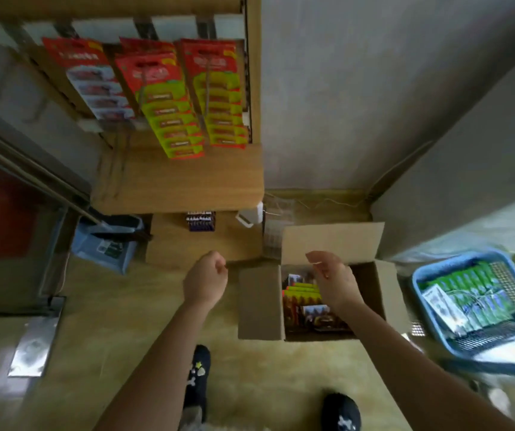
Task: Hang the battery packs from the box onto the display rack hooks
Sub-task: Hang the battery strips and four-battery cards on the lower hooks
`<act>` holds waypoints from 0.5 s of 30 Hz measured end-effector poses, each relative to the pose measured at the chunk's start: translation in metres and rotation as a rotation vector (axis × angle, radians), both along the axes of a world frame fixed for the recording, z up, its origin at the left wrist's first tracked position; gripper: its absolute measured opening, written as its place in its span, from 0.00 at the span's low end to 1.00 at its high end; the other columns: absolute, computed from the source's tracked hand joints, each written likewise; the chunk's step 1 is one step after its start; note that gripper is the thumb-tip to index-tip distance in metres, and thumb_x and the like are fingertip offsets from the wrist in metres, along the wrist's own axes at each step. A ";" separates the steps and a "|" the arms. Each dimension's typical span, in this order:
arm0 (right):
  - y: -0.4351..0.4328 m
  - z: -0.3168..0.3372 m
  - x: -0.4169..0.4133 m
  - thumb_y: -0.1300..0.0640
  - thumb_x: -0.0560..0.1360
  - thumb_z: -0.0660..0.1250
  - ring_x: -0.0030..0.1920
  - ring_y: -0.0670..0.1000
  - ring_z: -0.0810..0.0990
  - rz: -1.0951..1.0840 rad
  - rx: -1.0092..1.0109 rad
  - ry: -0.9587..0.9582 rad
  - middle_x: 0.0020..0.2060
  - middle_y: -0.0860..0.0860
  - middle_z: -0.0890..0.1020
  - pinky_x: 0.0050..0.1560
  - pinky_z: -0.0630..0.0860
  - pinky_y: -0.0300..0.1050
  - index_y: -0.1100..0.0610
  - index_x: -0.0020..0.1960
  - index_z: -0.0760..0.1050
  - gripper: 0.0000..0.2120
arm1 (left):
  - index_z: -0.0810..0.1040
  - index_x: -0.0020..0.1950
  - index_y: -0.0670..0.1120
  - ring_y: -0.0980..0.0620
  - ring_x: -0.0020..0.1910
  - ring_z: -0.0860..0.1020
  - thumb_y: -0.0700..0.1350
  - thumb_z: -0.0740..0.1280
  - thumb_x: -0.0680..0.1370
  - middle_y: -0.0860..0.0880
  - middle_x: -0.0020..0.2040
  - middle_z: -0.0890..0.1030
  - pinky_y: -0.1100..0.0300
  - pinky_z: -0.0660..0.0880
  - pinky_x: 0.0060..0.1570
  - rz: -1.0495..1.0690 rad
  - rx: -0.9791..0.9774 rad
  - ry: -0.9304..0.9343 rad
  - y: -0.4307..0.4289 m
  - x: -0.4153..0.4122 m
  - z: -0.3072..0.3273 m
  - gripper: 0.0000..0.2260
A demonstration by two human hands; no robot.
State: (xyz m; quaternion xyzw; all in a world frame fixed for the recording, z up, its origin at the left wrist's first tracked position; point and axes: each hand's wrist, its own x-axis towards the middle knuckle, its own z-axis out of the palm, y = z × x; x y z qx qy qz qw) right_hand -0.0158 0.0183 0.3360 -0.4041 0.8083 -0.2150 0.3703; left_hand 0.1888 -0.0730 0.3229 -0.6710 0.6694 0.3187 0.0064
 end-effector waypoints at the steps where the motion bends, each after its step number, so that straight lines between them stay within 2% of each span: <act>1: 0.017 -0.005 -0.016 0.61 0.78 0.56 0.58 0.54 0.77 -0.003 0.041 -0.002 0.60 0.53 0.78 0.58 0.73 0.46 0.54 0.61 0.75 0.14 | 0.77 0.54 0.47 0.50 0.49 0.78 0.43 0.59 0.79 0.49 0.51 0.80 0.59 0.71 0.43 -0.005 0.024 -0.003 0.017 -0.015 -0.003 0.08; 3: 0.046 -0.016 -0.046 0.61 0.78 0.56 0.59 0.58 0.76 -0.032 0.092 -0.010 0.59 0.55 0.78 0.60 0.73 0.52 0.54 0.59 0.76 0.14 | 0.76 0.55 0.48 0.52 0.48 0.77 0.44 0.59 0.79 0.50 0.53 0.80 0.60 0.71 0.43 -0.034 0.077 0.000 0.046 -0.045 -0.012 0.09; 5: 0.066 -0.025 -0.069 0.63 0.77 0.57 0.58 0.59 0.76 -0.059 0.113 -0.003 0.59 0.57 0.78 0.60 0.73 0.54 0.56 0.58 0.77 0.14 | 0.76 0.56 0.47 0.55 0.46 0.76 0.44 0.59 0.80 0.49 0.54 0.80 0.62 0.70 0.41 -0.076 0.130 0.020 0.067 -0.067 -0.022 0.09; 8: 0.090 -0.041 -0.100 0.66 0.77 0.56 0.58 0.58 0.76 -0.067 0.167 0.019 0.58 0.59 0.78 0.58 0.72 0.45 0.60 0.58 0.77 0.14 | 0.76 0.55 0.46 0.52 0.48 0.78 0.44 0.58 0.80 0.48 0.53 0.80 0.62 0.71 0.41 -0.135 0.189 0.051 0.092 -0.097 -0.041 0.09; 10: 0.102 -0.057 -0.115 0.68 0.76 0.57 0.58 0.57 0.76 -0.069 0.185 0.031 0.59 0.58 0.78 0.55 0.69 0.39 0.61 0.57 0.77 0.15 | 0.76 0.55 0.44 0.52 0.48 0.78 0.42 0.57 0.80 0.47 0.53 0.80 0.65 0.70 0.39 -0.142 0.238 0.089 0.104 -0.114 -0.060 0.10; 13: 0.114 -0.090 -0.131 0.68 0.76 0.57 0.59 0.56 0.76 -0.082 0.232 0.030 0.59 0.57 0.78 0.51 0.66 0.36 0.61 0.58 0.77 0.15 | 0.76 0.53 0.42 0.49 0.53 0.77 0.39 0.59 0.80 0.45 0.54 0.79 0.60 0.74 0.49 -0.145 0.289 0.147 0.115 -0.137 -0.102 0.08; 15: 0.119 -0.120 -0.137 0.68 0.76 0.57 0.59 0.56 0.76 -0.091 0.253 0.018 0.59 0.56 0.78 0.51 0.66 0.34 0.60 0.57 0.77 0.15 | 0.77 0.53 0.41 0.48 0.53 0.77 0.39 0.59 0.79 0.44 0.53 0.80 0.59 0.74 0.51 -0.160 0.296 0.147 0.121 -0.146 -0.134 0.08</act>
